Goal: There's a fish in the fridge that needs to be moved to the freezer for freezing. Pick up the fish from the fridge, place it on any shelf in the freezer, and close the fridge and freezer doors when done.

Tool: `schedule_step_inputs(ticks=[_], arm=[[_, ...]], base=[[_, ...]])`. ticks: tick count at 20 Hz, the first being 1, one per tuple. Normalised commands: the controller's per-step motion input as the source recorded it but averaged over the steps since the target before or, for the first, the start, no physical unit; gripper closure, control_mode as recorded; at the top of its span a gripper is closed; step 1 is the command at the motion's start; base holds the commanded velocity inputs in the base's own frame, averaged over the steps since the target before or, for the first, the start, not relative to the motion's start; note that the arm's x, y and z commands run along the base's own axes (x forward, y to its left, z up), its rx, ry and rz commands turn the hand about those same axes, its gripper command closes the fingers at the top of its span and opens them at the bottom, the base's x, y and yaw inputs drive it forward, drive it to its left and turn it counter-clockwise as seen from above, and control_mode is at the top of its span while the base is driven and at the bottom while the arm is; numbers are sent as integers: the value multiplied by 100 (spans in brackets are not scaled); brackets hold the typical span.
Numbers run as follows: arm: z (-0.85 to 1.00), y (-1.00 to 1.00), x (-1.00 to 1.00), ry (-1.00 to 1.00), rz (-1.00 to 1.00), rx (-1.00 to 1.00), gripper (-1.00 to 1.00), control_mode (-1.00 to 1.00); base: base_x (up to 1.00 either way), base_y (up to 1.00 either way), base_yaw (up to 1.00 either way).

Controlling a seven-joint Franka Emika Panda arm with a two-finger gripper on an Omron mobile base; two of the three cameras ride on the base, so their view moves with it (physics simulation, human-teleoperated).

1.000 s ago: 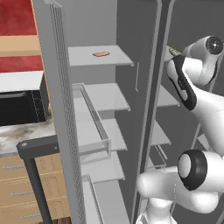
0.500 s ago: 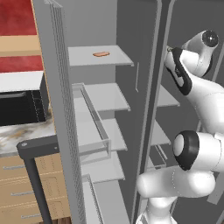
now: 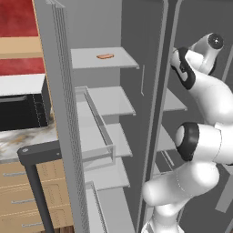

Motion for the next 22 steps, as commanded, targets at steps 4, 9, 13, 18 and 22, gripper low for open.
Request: schedule_step_inputs(ticks=[4, 9, 13, 18, 22], arm=[[-19, -16, 30, 1, 0, 2, 100, -100], [-15, 0, 32, 1, 0, 0, 100, -100], [-8, -7, 35, 3, 0, 1, 100, -100], [-2, 0, 47, 4, 0, 0, 100, -100], [-1, -4, 42, 2, 0, 1, 100, -100]], base=[[0, 0, 0], [0, 0, 0], [0, 0, 0], [0, 0, 0], [0, 0, 0]])
